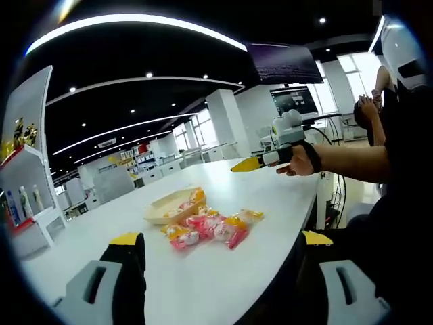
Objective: Pick up the marshmallows scattered on the table and place them into the bowl on the table
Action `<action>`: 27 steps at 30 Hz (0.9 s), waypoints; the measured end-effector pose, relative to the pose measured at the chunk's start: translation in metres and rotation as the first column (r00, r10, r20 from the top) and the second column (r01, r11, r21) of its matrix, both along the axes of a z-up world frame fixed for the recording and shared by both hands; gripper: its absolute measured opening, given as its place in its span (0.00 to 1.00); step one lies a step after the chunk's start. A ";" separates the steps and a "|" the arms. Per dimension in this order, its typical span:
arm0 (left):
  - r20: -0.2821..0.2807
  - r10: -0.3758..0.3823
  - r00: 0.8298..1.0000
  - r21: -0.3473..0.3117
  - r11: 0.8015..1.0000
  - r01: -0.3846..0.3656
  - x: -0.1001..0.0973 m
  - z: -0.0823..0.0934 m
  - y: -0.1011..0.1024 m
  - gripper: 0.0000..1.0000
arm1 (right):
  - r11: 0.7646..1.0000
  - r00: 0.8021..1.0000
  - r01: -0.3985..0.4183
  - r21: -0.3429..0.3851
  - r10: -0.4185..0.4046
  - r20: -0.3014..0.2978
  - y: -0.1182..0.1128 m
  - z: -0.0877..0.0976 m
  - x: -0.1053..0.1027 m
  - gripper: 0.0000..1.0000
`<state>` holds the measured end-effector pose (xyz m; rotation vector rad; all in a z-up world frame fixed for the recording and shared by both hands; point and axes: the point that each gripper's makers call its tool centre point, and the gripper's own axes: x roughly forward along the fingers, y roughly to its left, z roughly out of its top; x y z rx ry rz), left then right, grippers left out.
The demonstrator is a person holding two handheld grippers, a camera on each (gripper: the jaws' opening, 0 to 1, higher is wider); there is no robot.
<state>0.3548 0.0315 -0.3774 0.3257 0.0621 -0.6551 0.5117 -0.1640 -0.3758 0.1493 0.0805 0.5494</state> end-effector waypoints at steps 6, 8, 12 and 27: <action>-0.006 0.009 1.000 0.008 1.000 -0.009 0.001 -0.003 0.005 0.92 | 1.000 0.999 -0.025 -0.007 0.025 0.031 -0.002 0.003 -0.018 0.87; -0.006 0.010 1.000 0.007 1.000 -0.010 0.001 -0.004 0.005 0.92 | 0.999 0.999 -0.032 0.000 0.032 0.023 -0.003 0.003 -0.023 0.87; -0.003 0.010 1.000 -0.001 1.000 -0.010 0.002 -0.003 0.004 0.92 | 0.998 0.998 -0.064 0.029 0.063 0.023 0.001 0.010 -0.034 0.87; 0.003 0.021 1.000 -0.009 1.000 -0.021 0.003 -0.002 0.008 0.92 | 0.988 0.986 -0.155 -0.019 0.155 0.056 0.015 0.029 -0.074 0.86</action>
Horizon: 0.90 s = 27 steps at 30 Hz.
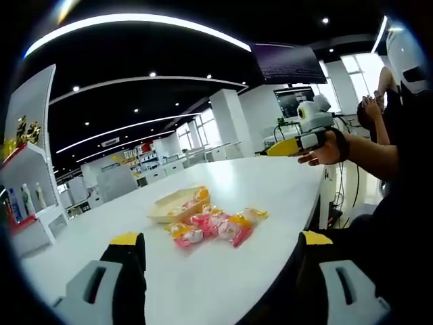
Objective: Pick up the marshmallows scattered on the table and place them into the bowl on the table
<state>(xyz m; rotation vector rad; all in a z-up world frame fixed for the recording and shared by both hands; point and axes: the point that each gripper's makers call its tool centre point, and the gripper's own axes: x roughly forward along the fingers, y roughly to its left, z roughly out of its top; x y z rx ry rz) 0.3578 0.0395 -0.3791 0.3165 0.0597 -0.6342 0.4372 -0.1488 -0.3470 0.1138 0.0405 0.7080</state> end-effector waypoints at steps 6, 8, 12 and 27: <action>0.004 0.010 1.000 0.001 1.000 -0.010 0.000 0.001 0.003 0.92 | 0.999 1.000 -0.013 -0.051 0.013 0.010 -0.005 -0.001 -0.012 0.83; 0.004 0.011 1.000 -0.002 1.000 -0.011 0.000 0.002 0.003 0.92 | 0.998 1.000 -0.016 -0.054 0.017 0.009 -0.007 -0.002 -0.015 0.83; 0.006 0.011 1.000 -0.002 1.000 -0.011 0.000 0.003 0.003 0.92 | 0.997 1.000 -0.008 -0.080 0.009 0.007 -0.017 -0.004 -0.013 0.83; 0.001 0.014 1.000 0.005 1.000 -0.014 0.001 0.002 0.002 0.92 | 0.998 1.000 0.021 -0.052 -0.020 0.007 -0.031 0.002 -0.011 0.81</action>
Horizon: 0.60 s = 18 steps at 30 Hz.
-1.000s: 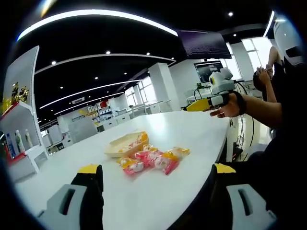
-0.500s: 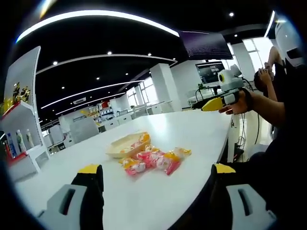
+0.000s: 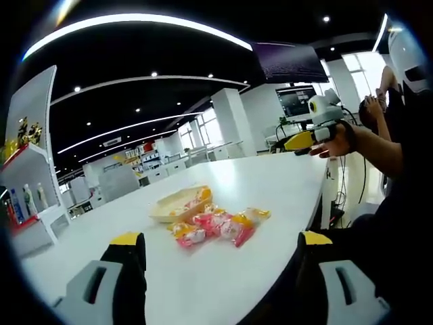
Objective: Pick up the marshmallows scattered on the table and place them into the bowl on the table
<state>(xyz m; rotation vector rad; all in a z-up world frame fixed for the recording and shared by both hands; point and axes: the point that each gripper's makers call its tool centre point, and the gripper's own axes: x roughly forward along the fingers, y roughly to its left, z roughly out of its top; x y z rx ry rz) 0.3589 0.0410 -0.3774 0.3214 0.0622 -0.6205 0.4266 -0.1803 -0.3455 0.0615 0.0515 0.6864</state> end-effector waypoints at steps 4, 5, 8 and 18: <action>0.000 -0.004 1.000 -0.002 1.000 0.004 -0.001 0.000 -0.001 0.92 | 1.000 1.000 -0.005 -0.004 0.005 -0.008 0.002 -0.003 -0.001 0.81; 0.000 -0.004 1.000 -0.002 1.000 0.004 -0.001 0.000 -0.001 0.92 | 1.000 1.000 -0.006 -0.009 0.006 -0.009 0.002 -0.004 -0.001 0.81; -0.001 0.001 1.000 -0.001 1.000 -0.001 -0.001 0.000 0.000 0.92 | 1.000 1.000 -0.007 -0.013 0.007 -0.006 0.003 -0.004 -0.002 0.81; 0.023 0.031 0.999 -0.027 0.999 -0.031 0.004 0.006 0.009 0.90 | 1.000 1.000 -0.012 -0.029 0.011 -0.007 0.005 -0.006 -0.004 0.81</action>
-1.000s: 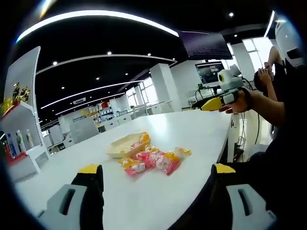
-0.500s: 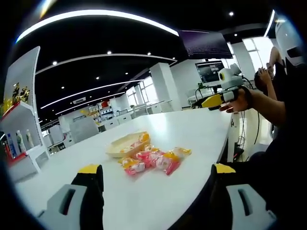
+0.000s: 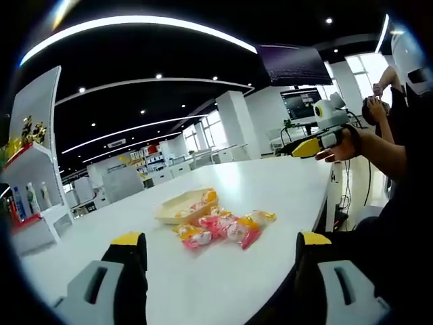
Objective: Pick up the marshmallows scattered on the table and place them into the bowl on the table
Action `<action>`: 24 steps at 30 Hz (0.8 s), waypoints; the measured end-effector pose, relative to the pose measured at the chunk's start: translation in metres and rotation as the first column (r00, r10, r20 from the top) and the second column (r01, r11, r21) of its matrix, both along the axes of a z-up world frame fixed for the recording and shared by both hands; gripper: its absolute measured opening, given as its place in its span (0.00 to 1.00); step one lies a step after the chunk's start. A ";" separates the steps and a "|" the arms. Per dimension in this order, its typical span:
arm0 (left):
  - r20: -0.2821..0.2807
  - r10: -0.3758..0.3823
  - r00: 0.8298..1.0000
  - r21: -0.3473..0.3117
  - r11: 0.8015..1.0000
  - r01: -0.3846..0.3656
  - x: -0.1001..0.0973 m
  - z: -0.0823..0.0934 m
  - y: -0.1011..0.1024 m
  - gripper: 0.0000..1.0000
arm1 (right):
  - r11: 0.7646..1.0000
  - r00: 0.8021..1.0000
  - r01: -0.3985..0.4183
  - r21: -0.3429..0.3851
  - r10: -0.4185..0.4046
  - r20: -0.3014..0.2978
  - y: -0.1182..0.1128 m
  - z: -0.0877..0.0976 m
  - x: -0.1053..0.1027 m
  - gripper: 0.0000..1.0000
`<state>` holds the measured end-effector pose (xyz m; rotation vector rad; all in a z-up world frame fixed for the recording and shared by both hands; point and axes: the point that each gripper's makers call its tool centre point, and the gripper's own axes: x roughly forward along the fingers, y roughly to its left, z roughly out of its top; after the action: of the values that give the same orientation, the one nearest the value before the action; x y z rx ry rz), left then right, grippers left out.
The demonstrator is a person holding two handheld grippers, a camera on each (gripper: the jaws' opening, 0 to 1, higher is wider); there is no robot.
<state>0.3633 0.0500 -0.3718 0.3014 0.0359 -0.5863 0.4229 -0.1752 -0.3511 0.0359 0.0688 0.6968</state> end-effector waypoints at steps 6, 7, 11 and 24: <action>0.049 0.060 0.997 0.040 0.997 -0.062 0.013 0.007 0.016 0.90 | 1.000 1.000 -0.002 -0.018 0.002 -0.001 0.002 -0.002 -0.001 0.80; 0.047 0.061 0.997 0.030 0.998 -0.062 0.013 0.008 0.017 0.90 | 1.000 1.000 -0.003 -0.020 0.003 -0.002 0.002 -0.003 -0.001 0.80; 0.054 0.060 0.997 0.005 0.998 -0.061 0.017 0.012 0.017 0.90 | 1.000 1.000 -0.006 -0.024 0.006 -0.005 0.004 -0.004 -0.001 0.80; 0.036 0.065 0.997 0.029 0.997 -0.066 0.040 -0.002 0.010 0.89 | 0.999 1.000 -0.008 -0.050 0.008 -0.008 0.004 -0.005 -0.001 0.80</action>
<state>0.4029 0.0597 -0.3736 0.3387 0.0212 -0.5153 0.4215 -0.1712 -0.3560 -0.0091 0.0941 0.7027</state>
